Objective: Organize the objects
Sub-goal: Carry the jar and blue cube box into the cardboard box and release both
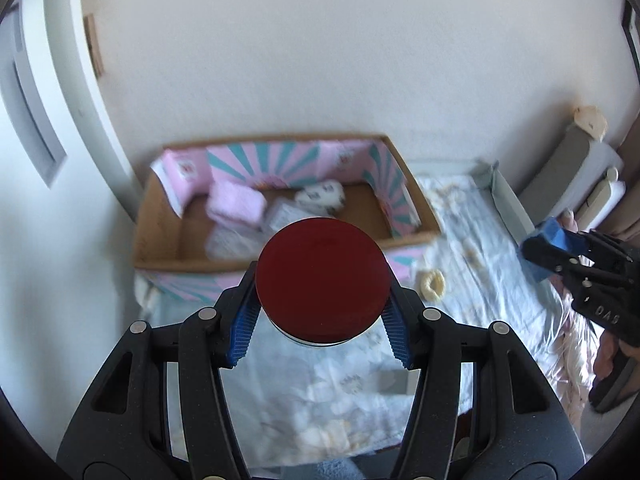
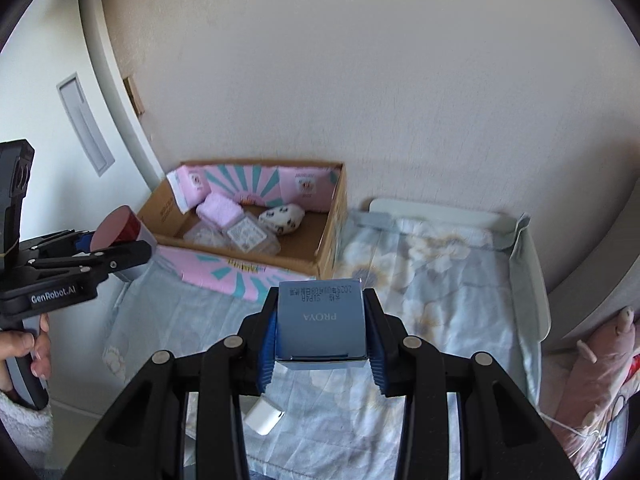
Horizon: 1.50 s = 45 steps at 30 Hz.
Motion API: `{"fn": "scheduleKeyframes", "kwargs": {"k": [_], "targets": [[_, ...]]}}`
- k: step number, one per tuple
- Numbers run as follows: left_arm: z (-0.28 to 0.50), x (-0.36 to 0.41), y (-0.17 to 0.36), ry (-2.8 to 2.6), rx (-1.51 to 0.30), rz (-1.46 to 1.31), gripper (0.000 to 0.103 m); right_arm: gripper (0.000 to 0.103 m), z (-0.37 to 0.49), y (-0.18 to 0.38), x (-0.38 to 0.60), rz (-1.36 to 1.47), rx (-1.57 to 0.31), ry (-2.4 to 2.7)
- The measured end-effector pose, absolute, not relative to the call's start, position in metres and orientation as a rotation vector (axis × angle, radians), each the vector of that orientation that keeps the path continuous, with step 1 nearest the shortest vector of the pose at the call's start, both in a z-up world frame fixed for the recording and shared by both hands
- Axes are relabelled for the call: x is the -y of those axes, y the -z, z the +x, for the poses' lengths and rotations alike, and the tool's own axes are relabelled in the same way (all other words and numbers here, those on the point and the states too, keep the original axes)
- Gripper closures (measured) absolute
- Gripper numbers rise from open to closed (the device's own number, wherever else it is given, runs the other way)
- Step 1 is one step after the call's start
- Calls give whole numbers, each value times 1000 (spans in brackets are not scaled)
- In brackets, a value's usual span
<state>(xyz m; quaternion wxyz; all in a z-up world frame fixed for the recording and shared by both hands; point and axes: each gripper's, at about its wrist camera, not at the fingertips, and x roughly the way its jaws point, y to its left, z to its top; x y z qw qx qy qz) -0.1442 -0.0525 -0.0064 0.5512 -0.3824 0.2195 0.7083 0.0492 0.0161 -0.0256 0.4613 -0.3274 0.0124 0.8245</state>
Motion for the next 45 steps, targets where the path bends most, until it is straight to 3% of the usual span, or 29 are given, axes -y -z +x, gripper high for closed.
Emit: {"fn": "scheduleKeyframes", "kwargs": {"k": [8, 15, 28, 45], "targets": [[-204, 24, -20, -1720, -510, -898, 51, 68, 11, -12, -40, -795, -9, -2040], [-251, -11, -7, -1723, -531, -978, 51, 68, -43, -15, -71, -843, -15, -2081], [-290, -71, 72, -1641, -567, -1139, 51, 68, -102, 43, -142, -1063, -50, -1985], [-276, -112, 135, -1526, -711, -1195, 51, 68, -117, 94, -175, -1205, -97, -1921]]}}
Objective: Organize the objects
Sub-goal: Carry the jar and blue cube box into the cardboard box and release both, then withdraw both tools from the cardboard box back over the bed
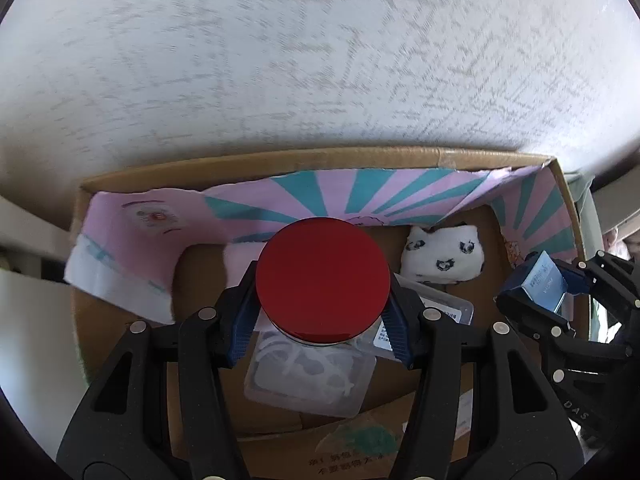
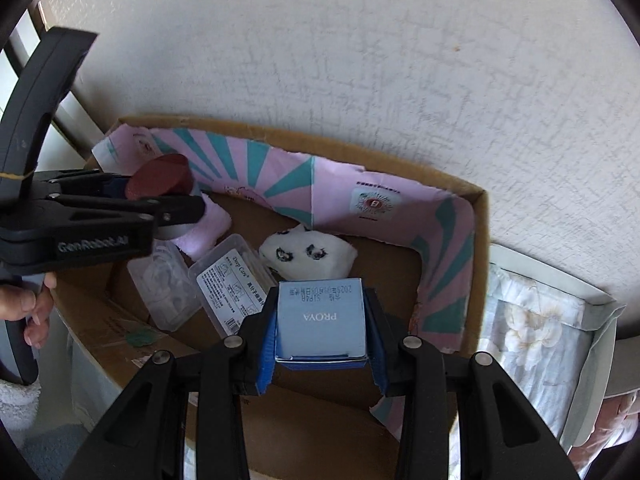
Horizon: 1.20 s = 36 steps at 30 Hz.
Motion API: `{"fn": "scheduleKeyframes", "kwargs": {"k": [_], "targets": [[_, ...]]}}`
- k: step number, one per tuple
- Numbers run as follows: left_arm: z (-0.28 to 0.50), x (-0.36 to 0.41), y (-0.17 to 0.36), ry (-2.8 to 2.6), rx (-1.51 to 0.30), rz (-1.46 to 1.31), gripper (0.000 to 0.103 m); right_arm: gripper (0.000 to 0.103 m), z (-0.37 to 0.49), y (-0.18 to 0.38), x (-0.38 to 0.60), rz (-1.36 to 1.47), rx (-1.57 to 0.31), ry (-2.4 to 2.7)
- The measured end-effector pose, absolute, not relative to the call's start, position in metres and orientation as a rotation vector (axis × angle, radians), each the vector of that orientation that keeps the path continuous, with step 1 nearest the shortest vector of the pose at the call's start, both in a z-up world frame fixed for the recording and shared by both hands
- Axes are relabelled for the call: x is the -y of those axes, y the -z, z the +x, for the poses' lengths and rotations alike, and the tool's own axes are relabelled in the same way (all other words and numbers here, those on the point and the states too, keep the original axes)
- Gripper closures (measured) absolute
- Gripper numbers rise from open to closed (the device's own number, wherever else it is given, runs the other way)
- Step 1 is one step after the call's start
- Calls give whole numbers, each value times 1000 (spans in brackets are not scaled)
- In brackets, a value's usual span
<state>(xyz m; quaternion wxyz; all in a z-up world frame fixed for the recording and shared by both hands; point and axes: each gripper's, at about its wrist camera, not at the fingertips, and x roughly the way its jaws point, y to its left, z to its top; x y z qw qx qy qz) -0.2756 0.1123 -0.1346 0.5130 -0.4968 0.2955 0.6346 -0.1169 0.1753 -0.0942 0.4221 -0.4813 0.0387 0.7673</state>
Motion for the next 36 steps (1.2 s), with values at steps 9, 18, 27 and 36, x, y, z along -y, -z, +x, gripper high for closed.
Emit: {"fn": "scheduleKeyframes", "kwargs": {"k": [9, 18, 27, 36], "targets": [[-261, -120, 131, -1517, -783, -1139, 51, 68, -114, 92, -174, -1220, -76, -1941], [-257, -121, 117, -1512, -785, -1102, 0, 0, -105, 95, -160, -1253, -162, -2014], [-258, -111, 118, -1520, -752, -1128, 0, 0, -95, 101, -154, -1242, -196, -2078], [-247, -98, 97, -1568, -703, -1118, 0, 0, -95, 90, -142, -1205, -148, -2056]]}}
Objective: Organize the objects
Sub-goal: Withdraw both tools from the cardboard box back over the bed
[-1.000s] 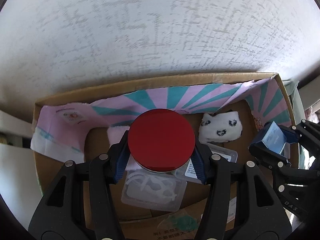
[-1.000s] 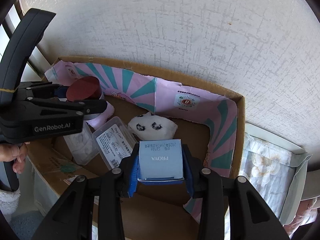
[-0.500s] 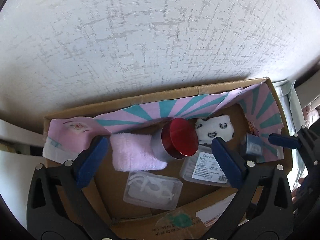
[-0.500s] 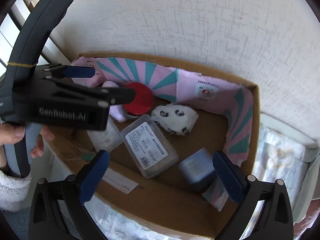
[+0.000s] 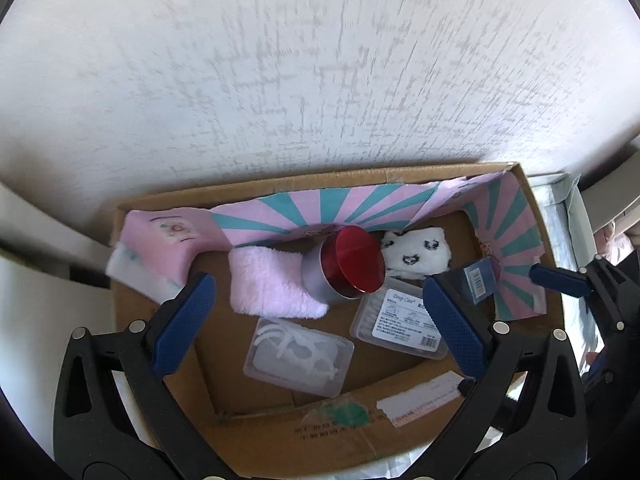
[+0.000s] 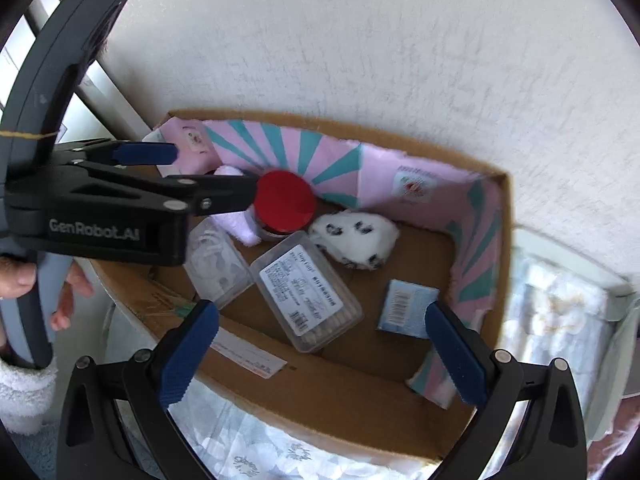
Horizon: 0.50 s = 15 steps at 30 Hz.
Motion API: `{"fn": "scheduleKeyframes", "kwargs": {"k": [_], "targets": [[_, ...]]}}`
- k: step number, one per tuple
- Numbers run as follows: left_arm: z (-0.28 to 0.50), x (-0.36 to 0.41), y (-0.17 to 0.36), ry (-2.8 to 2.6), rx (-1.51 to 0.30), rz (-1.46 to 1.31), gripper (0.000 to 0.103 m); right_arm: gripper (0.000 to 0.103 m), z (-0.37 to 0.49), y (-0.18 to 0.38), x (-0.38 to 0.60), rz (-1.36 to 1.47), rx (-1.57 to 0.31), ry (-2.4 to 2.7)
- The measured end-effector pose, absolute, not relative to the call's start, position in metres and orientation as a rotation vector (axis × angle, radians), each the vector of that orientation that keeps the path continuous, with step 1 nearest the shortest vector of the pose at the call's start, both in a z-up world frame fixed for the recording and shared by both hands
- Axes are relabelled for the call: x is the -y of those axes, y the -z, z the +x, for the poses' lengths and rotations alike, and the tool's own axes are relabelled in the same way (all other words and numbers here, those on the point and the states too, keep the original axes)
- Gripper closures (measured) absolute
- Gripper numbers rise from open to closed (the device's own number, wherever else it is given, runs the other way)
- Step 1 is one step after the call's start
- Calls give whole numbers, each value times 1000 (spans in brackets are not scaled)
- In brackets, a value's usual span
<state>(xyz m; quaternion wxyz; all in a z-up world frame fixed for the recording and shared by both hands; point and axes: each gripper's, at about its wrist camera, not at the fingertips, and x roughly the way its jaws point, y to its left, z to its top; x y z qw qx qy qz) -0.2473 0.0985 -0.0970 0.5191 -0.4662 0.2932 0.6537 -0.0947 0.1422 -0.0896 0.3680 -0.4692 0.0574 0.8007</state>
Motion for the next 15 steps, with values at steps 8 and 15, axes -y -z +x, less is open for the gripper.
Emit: {"fn": "scheduleKeyframes", "kwargs": {"k": [8, 15], "targets": [[-236, -69, 41, -1652, -601, -1061, 0, 0, -83, 44, -118, -1066, -67, -2058], [-210, -20, -3, -1742, -523, -949, 0, 0, -58, 12, -90, -878, -13, -2071]]}}
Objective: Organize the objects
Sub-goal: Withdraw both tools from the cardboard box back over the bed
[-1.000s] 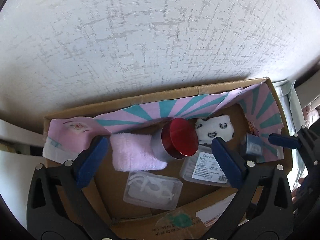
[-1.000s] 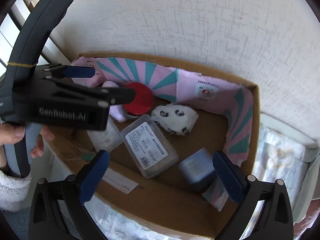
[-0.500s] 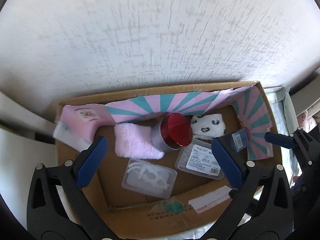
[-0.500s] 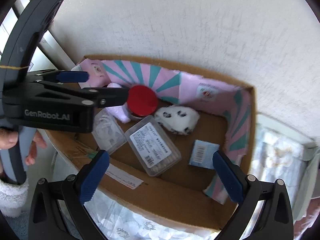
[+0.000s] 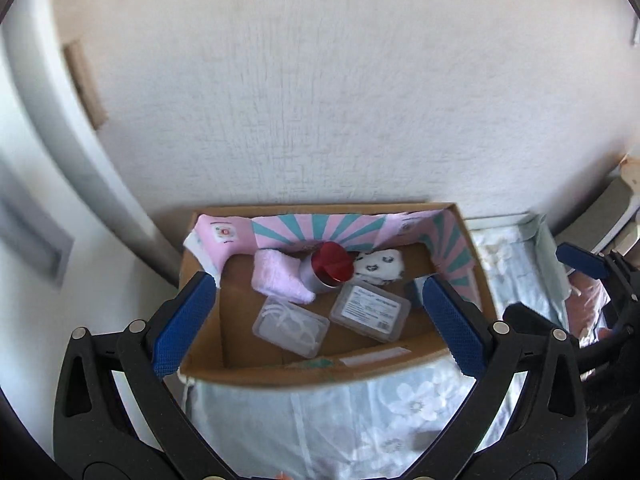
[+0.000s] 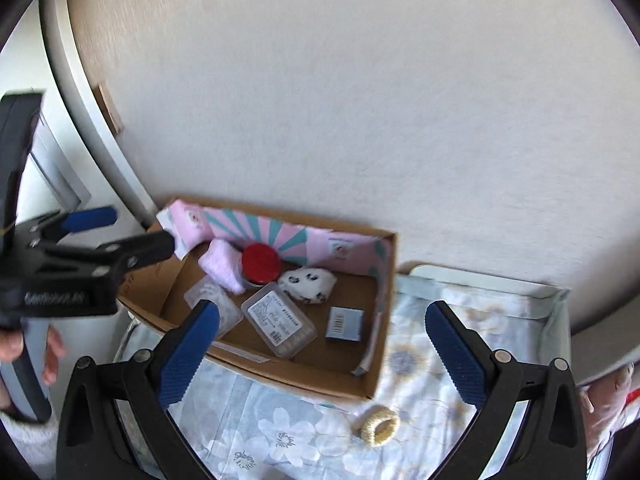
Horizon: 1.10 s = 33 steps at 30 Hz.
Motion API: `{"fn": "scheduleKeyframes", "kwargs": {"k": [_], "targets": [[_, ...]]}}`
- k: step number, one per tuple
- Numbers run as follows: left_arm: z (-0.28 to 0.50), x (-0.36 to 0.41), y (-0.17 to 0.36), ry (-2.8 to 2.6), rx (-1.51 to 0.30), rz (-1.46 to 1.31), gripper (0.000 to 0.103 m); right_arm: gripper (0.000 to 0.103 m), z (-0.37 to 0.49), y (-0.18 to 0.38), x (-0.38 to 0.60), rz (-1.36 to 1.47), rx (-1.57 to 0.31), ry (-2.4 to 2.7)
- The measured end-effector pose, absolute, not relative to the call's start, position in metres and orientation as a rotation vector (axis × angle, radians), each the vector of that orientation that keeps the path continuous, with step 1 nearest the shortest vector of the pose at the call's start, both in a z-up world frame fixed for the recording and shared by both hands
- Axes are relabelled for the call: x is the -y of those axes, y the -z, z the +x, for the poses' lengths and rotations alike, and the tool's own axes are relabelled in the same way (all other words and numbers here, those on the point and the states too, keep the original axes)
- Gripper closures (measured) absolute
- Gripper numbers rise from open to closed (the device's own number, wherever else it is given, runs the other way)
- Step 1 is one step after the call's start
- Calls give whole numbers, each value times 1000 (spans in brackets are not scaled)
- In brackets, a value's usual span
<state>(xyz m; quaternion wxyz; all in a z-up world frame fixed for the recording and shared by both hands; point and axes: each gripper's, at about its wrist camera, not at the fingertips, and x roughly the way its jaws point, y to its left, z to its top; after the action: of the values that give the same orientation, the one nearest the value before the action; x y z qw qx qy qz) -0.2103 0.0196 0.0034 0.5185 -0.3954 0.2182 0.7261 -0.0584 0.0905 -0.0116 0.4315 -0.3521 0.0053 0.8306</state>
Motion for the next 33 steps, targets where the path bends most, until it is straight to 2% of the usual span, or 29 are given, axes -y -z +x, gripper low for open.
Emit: {"fn": "scheduleKeyframes", "kwargs": {"k": [8, 17, 27, 33], "targets": [[-173, 38, -16, -1799, -446, -904, 0, 0, -11, 7, -49, -767, 33, -2081], [-127, 93, 5, -1822, -389, -910, 0, 0, 36, 33, -6, -705, 62, -2128], [-85, 123, 9, -1802, -402, -877, 0, 0, 75, 42, 22, -644, 165, -2181], [-53, 128, 34, -1731, -421, -835, 0, 0, 93, 57, 5, -659, 205, -2242]]}}
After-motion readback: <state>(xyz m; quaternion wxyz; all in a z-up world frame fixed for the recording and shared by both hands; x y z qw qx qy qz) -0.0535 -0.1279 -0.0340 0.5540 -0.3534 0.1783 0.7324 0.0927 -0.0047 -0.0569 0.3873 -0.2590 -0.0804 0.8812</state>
